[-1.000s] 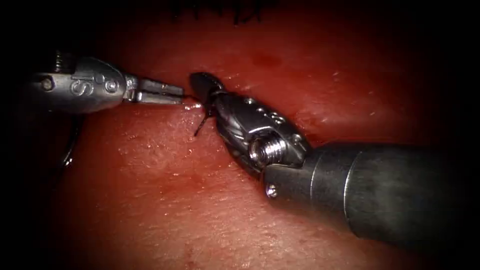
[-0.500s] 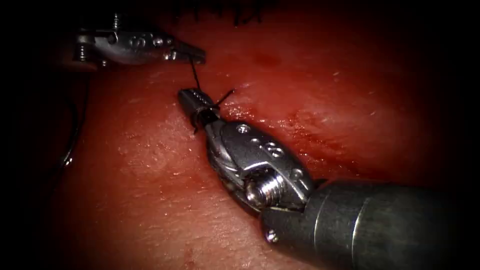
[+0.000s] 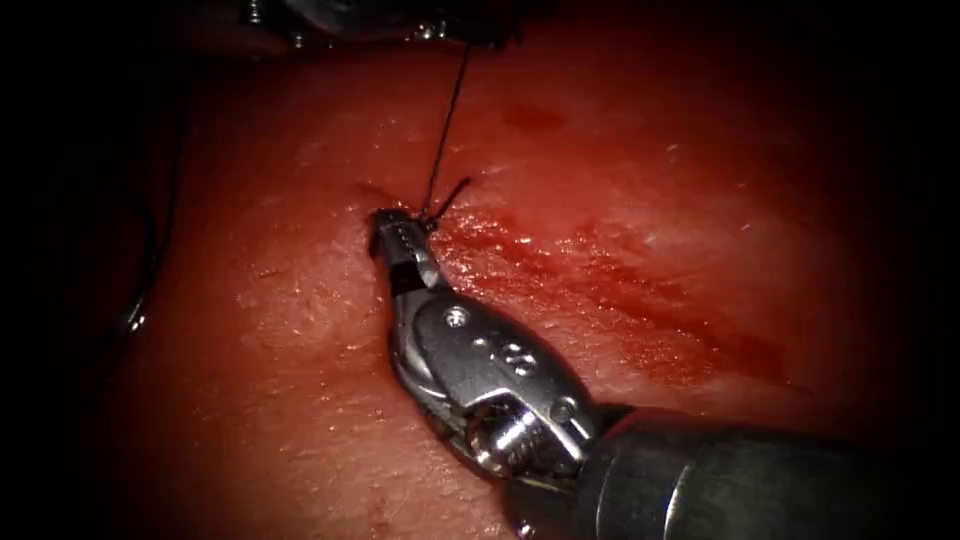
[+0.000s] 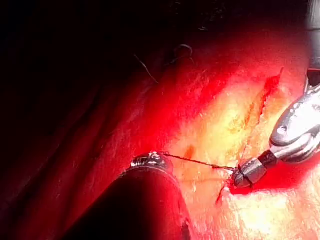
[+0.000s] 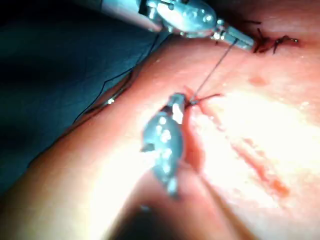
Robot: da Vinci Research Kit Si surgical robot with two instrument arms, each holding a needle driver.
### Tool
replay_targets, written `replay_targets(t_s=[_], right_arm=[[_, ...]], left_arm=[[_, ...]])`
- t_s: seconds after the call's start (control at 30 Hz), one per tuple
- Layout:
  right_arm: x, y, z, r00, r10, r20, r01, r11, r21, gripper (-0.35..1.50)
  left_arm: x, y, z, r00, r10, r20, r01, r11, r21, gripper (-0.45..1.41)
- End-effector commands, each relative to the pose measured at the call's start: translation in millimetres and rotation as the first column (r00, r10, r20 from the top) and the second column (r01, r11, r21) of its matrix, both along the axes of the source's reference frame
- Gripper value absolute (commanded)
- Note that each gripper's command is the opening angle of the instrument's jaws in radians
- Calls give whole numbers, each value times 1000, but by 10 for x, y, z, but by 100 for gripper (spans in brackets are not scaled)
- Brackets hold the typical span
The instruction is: Wound Closure
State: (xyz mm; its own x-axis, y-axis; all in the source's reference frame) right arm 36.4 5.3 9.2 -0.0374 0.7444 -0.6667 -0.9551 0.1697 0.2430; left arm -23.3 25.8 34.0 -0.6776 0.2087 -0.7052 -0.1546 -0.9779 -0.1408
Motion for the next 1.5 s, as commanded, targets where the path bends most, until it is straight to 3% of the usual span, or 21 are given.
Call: replay_targets(t_s=[0.03,0.17,1.1,1.5], right_arm=[[7,-9,4,1000,1,16,-1,1000,0,-35],[12,-17,-3,998,18,60,-19,1000,8,-35],[23,-45,-13,999,-12,36,12,1000,-7,-35],[22,-37,-14,998,-34,47,36,999,-39,-35]], left_arm=[[-6,5,5,1000,-1,4,1,1000,-3,-45],[-4,14,8,1000,-5,18,5,1000,-10,-45],[-5,47,24,1000,-28,-10,28,998,-63,-45],[-10,55,22,999,-43,-6,43,996,-78,-45]])
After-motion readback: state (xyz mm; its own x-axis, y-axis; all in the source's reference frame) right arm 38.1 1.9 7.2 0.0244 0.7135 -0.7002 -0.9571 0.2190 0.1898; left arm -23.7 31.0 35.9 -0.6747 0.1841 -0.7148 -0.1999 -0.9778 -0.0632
